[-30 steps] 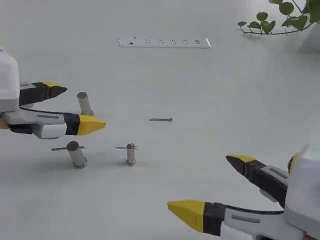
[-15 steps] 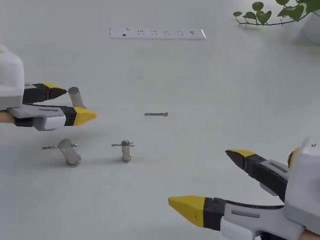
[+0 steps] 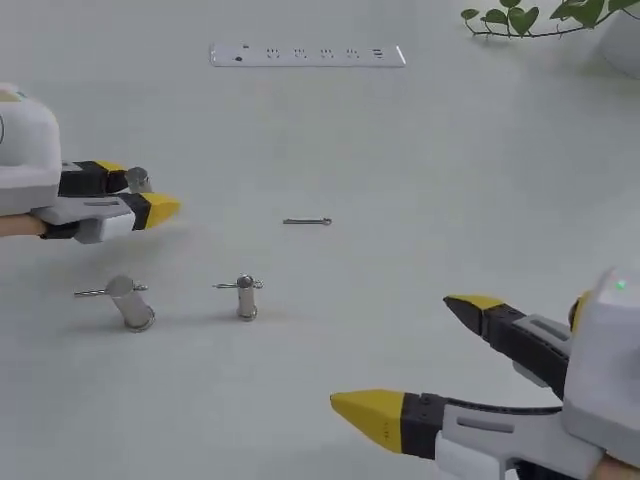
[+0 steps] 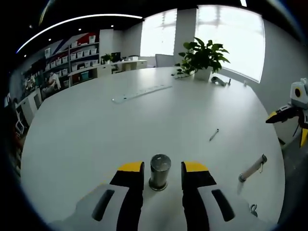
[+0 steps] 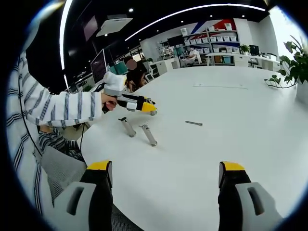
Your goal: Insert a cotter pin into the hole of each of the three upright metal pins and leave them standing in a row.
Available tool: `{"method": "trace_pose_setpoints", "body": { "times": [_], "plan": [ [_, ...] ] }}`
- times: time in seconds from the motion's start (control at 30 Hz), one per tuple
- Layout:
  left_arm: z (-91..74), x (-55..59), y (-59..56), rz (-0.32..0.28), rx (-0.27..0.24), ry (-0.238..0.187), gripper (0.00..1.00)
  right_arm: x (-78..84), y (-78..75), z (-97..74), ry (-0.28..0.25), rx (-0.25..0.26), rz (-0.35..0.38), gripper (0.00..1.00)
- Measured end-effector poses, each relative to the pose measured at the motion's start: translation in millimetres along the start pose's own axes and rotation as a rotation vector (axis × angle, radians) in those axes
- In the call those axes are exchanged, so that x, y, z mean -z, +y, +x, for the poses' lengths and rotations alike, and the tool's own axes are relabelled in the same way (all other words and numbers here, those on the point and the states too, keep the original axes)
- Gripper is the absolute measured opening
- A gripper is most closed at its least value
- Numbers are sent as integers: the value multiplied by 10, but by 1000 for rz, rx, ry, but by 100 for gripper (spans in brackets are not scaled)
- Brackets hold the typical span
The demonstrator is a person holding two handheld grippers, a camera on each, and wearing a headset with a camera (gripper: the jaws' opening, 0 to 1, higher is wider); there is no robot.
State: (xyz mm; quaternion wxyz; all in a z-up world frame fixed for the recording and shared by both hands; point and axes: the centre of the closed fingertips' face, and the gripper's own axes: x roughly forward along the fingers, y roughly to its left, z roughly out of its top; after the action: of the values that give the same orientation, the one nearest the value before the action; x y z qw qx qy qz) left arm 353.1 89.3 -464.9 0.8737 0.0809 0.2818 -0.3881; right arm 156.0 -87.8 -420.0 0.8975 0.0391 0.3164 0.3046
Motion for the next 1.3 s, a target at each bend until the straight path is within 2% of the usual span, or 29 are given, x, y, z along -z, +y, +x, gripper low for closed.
{"method": "trace_pose_setpoints", "body": {
  "times": [0.3, 0.53, 0.67, 0.77, 0.9, 1.07, 1.17, 1.3],
  "plan": [
    [31, 24, 46, -18, -15, -9, 12, 10, 7, -2, 1, 2, 1, 90],
    [10, 26, 56, -11, -10, -9, 11, 15, 17, 7, 2, 2, 5, 90],
    [-1, 15, 85, -6, -37, -15, 10, 11, 24, 13, 4, 0, 0, 90],
    [-11, 17, 93, -33, -52, -18, 10, -3, 19, 12, -2, 2, 0, 90],
    [-49, 26, 131, -34, -86, -13, 10, -17, 33, 5, -11, -2, 0, 90],
    [-191, -82, 137, -16, -122, -26, 10, -35, 61, -6, -22, -10, -5, 90],
    [-314, -196, 142, -28, -140, -58, 10, -45, 71, -14, -28, -14, -10, 90],
    [-445, -304, 101, -22, -153, -78, 10, -57, 80, -25, -35, -20, -14, 90]
  ]
}}
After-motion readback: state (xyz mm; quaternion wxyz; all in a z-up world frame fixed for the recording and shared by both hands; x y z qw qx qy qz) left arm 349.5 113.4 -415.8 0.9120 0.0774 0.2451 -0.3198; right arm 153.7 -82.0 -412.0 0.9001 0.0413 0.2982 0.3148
